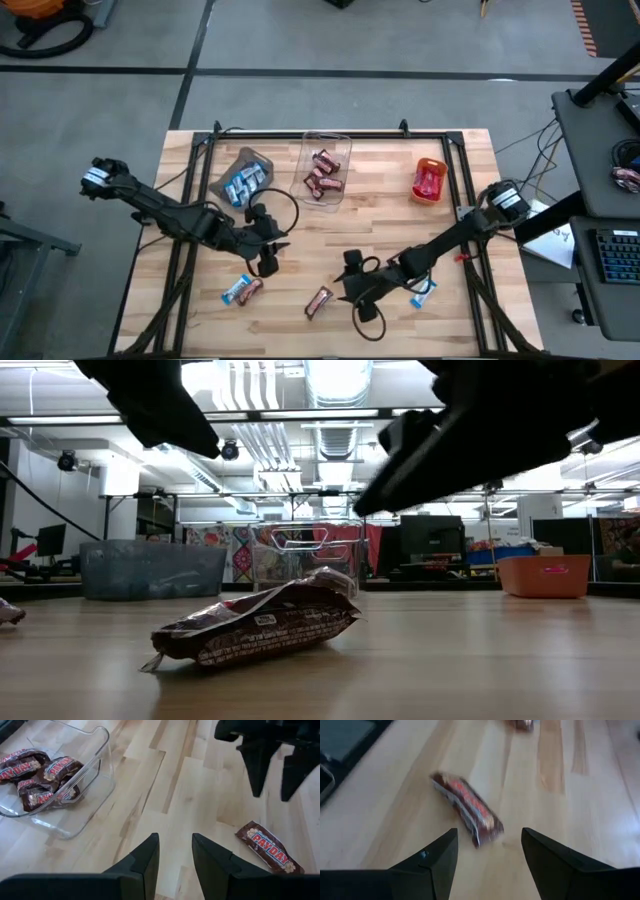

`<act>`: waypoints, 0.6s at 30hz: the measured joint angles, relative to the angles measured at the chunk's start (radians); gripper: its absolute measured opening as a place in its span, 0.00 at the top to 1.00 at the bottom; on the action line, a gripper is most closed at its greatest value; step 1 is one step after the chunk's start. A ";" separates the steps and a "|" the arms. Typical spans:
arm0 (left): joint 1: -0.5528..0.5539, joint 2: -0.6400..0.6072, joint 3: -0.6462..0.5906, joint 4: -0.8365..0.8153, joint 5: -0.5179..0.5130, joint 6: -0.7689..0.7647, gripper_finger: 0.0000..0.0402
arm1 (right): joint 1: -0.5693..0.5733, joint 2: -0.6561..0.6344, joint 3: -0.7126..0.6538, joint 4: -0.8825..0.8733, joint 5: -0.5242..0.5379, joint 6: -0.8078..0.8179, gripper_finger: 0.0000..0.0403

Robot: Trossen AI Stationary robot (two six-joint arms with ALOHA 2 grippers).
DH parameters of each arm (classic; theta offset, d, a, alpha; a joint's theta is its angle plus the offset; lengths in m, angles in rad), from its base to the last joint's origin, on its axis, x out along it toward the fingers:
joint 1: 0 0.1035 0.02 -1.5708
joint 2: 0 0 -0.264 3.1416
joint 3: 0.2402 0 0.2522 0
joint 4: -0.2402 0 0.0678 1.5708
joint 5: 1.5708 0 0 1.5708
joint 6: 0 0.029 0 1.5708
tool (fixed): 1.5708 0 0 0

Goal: Sort candy
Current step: Put the brown chocolate into the transparent bin

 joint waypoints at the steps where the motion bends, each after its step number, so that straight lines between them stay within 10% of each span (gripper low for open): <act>1: 0.000 0.000 0.000 0.000 0.000 0.000 0.75 | -0.001 0.009 0.000 0.034 0.000 -0.010 0.47; 18: 0.000 0.000 0.000 0.000 -0.001 0.000 0.75 | -0.021 0.166 0.000 0.355 -0.002 -0.145 0.47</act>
